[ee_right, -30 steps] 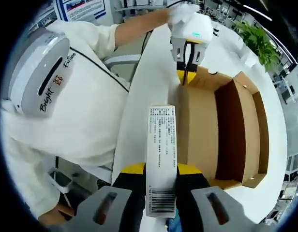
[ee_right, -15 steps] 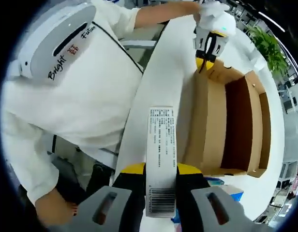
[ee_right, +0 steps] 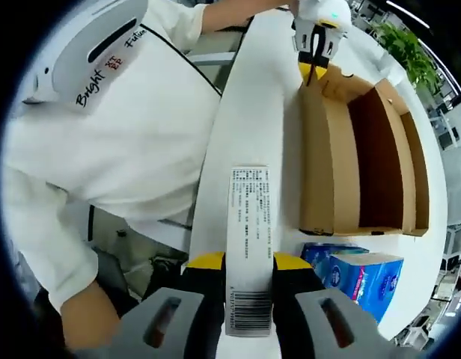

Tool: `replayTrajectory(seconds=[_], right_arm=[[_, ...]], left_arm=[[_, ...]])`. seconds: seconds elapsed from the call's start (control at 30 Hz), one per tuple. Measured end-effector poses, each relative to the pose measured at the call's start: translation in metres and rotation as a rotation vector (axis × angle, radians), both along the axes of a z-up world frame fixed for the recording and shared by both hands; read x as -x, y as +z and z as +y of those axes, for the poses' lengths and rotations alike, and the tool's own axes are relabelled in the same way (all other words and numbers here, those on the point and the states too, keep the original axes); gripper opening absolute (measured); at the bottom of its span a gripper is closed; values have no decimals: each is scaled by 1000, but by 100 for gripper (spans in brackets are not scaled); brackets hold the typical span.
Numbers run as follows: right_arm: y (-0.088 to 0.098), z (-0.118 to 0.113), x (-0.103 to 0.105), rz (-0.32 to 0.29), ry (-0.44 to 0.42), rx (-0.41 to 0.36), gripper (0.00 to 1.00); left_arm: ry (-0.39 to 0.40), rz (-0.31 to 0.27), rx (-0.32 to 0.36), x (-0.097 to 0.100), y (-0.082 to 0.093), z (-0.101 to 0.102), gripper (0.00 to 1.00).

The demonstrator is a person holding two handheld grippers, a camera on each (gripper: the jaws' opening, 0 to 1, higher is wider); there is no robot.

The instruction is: Operate the shoe box by opening the lid, removing the specified soft item, and placing it in the target area until the item is outside and the box remains undamaged.

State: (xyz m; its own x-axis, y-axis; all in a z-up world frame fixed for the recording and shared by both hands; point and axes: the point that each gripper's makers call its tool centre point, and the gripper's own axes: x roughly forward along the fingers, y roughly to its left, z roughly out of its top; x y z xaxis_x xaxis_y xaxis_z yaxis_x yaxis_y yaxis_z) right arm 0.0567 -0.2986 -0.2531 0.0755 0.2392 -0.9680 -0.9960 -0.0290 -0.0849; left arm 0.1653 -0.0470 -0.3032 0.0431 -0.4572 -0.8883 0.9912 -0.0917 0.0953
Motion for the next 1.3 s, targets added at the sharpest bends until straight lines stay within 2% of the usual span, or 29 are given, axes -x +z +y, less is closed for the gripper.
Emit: replayTrajectory(seconds=[0.07,0.2,0.27,0.33,0.5,0.53,0.63,0.73,0.8,1.03,1.1,1.3], right_arm=[[2,-4,-3,-12,-41,-30,21],[1,-12,-8,-67,-39,-70,21],[-4,-14,-7,-85,4,-90,21],[-7,-17,-6,-77,-11,-97,21],[-9,-24,-6,-128,-36,-140,21],[-8,-25,-7,-153,-31,-149,21],[-3,-27,-7,-172,-60,-176,21],[6,-29,-12,-234,-87,-244,21],[7,-33,-10,-233,-110,-271,21],[5,-39,-12,-240,-125,-247,21],[-2,-37,-15,-229,-118,-220,21],[-20,-39,-23,-229,-158,-216,21]], left_arm=[[-1,1,1,0,0,0,1],[-1,3,1,0,0,0,1],[0,4,0,0,0,0,1],[0,5,-3,0,0,0,1],[0,6,0,0,0,0,1],[-1,6,0,0,0,0,1],[-3,4,0,0,0,0,1],[-1,3,1,0,0,0,1],[1,4,2,0,0,0,1],[3,6,-2,0,0,0,1],[4,5,-3,0,0,0,1],[4,4,-3,0,0,0,1]])
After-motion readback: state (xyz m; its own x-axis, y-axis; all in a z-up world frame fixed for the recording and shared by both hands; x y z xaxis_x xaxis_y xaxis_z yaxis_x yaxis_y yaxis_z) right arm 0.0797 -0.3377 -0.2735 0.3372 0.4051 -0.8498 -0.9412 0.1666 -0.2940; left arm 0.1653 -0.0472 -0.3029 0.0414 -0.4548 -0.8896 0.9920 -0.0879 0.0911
